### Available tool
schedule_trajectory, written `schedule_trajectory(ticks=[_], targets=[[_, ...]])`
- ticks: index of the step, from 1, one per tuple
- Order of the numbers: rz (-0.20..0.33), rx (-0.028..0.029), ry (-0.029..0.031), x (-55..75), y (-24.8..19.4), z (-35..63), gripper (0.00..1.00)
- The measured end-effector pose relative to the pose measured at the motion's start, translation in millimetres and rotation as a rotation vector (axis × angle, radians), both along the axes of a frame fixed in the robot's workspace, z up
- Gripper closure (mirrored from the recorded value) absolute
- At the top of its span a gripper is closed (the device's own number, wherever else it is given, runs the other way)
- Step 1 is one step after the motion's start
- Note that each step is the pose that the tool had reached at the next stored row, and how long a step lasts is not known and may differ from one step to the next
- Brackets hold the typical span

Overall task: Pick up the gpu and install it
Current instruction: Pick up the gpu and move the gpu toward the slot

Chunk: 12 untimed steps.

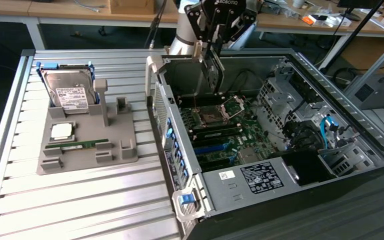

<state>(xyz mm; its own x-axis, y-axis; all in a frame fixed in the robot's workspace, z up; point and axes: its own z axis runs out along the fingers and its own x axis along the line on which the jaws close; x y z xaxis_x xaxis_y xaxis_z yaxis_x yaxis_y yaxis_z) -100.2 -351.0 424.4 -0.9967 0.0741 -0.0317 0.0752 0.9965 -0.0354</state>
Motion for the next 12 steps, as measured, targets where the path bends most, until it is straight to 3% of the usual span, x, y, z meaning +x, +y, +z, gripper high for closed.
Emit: schedule_trajectory(ticks=[3, 12], targets=[[0.000, 0.0000, 0.0000, 8.7, -1.8, -0.9, 0.73], [0.000, 0.0000, 0.0000, 11.4, -7.7, -1.9, 0.73]])
